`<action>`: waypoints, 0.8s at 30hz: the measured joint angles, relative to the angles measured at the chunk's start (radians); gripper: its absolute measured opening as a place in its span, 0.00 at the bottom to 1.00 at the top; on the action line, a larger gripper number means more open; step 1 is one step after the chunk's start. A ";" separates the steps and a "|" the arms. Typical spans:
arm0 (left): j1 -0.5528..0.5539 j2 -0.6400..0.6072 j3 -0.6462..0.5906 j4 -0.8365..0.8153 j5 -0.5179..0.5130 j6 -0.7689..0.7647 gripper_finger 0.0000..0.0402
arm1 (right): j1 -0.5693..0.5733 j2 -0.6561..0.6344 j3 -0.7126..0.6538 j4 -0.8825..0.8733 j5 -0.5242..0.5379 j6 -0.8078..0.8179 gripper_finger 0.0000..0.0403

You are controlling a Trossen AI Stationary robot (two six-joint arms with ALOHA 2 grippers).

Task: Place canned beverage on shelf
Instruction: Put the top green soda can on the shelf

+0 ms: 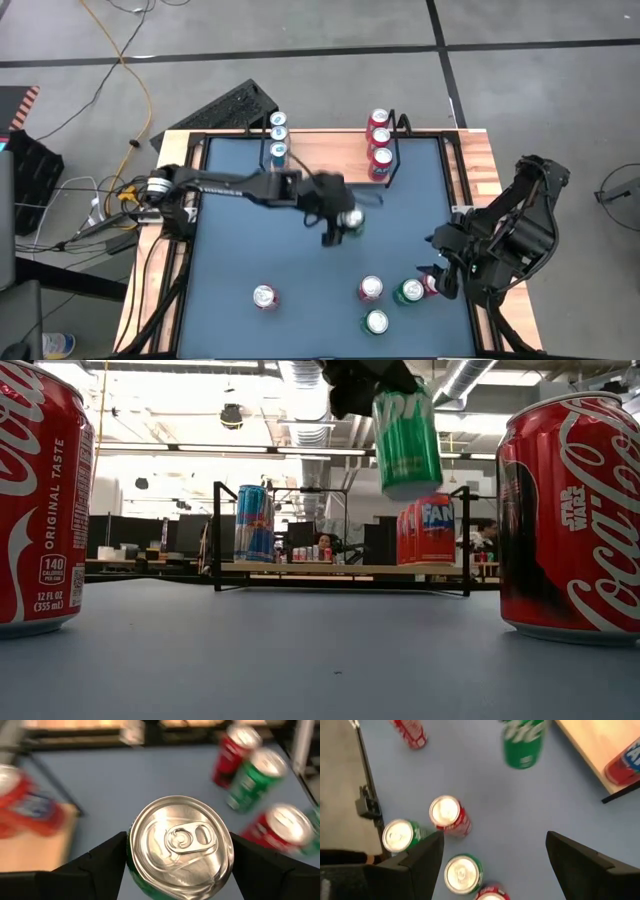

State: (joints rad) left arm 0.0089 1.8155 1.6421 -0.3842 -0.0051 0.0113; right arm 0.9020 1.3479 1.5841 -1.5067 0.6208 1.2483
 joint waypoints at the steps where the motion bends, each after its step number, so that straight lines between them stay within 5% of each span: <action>1: 0.026 -0.010 0.001 0.000 0.000 0.000 0.71 | 0.000 0.000 0.000 -0.001 0.010 0.008 0.83; 12: 0.329 -0.027 0.002 0.023 0.155 0.011 0.73 | -0.054 0.000 0.000 -0.008 0.047 0.072 0.83; 24: 0.470 0.038 0.002 0.126 0.215 0.222 0.73 | -0.197 0.000 0.000 -0.002 0.047 0.064 0.83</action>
State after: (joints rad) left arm 0.4791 1.8534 1.6444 -0.2583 0.2101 0.2329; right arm 0.7048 1.3483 1.5845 -1.5084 0.6678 1.3122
